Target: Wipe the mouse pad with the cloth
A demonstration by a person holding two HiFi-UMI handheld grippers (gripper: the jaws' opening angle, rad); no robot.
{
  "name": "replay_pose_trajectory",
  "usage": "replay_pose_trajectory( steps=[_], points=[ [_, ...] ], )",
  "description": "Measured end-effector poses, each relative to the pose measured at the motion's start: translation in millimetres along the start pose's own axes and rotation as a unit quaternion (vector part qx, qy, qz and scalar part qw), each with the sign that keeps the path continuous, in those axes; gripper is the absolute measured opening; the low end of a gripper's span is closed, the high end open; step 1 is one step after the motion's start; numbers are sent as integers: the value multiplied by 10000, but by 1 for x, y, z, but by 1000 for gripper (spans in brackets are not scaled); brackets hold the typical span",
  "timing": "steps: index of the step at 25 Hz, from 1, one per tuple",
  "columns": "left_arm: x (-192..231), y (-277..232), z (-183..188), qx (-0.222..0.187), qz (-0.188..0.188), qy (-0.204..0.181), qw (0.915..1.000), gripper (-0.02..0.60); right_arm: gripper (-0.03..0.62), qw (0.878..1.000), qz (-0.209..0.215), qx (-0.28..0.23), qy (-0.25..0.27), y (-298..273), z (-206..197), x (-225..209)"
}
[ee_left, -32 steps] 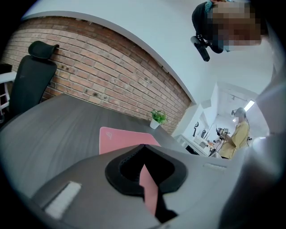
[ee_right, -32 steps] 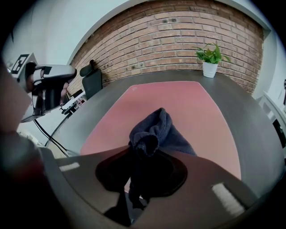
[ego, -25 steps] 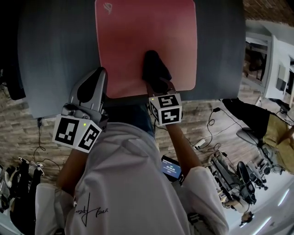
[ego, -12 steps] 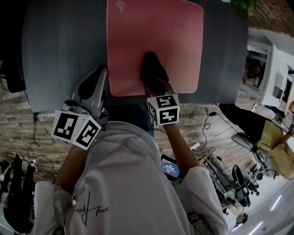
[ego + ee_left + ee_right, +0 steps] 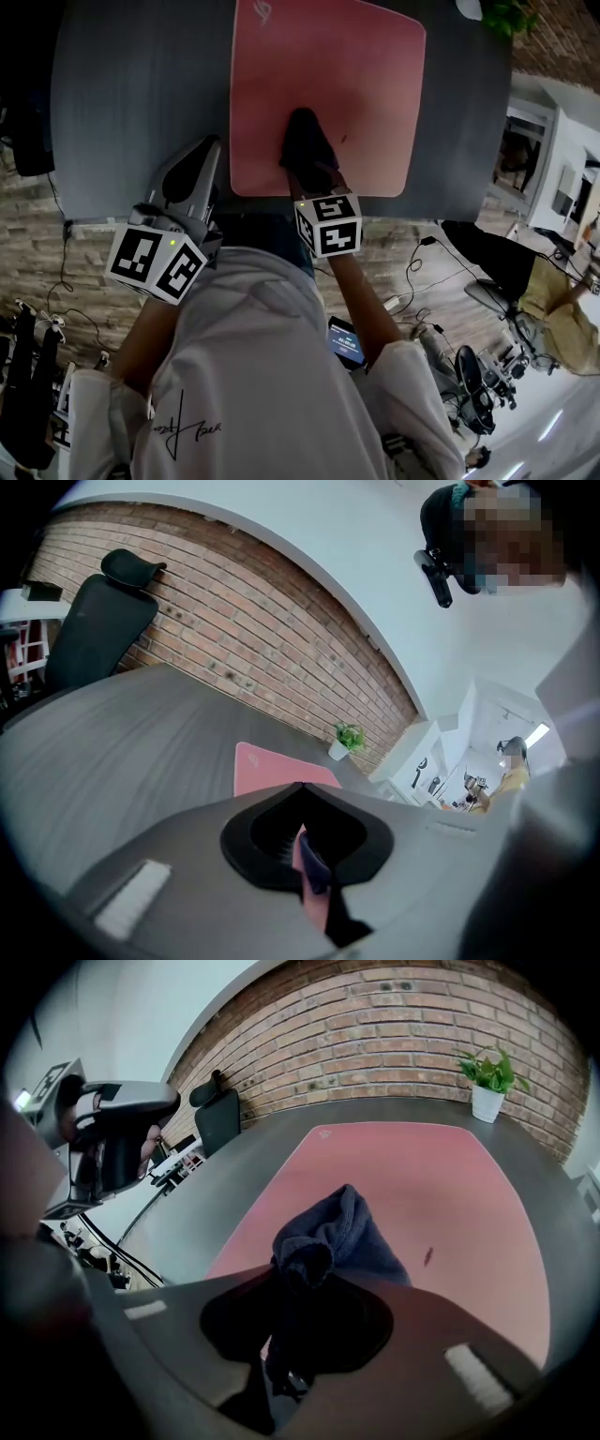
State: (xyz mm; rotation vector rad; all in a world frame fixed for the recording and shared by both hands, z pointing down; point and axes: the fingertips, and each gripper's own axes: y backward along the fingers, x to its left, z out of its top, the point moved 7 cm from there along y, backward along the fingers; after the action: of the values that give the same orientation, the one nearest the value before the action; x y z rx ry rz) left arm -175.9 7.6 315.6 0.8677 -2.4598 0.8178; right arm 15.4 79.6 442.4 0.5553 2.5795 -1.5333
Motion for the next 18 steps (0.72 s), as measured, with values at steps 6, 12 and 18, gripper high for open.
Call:
replay_pose_trajectory(
  steps=[6,12,18],
  points=[
    [4,2,-1,18,44,85,10000,12,77,9998,141,28,128,-7,9,10],
    [10,1,0,-25,116,141,9998,12,77,9995,255,21,202,-16,18,16],
    [18,4,3,-5,191,192,9996,11,77,9992,331,31,202,-22,23,23]
  ],
)
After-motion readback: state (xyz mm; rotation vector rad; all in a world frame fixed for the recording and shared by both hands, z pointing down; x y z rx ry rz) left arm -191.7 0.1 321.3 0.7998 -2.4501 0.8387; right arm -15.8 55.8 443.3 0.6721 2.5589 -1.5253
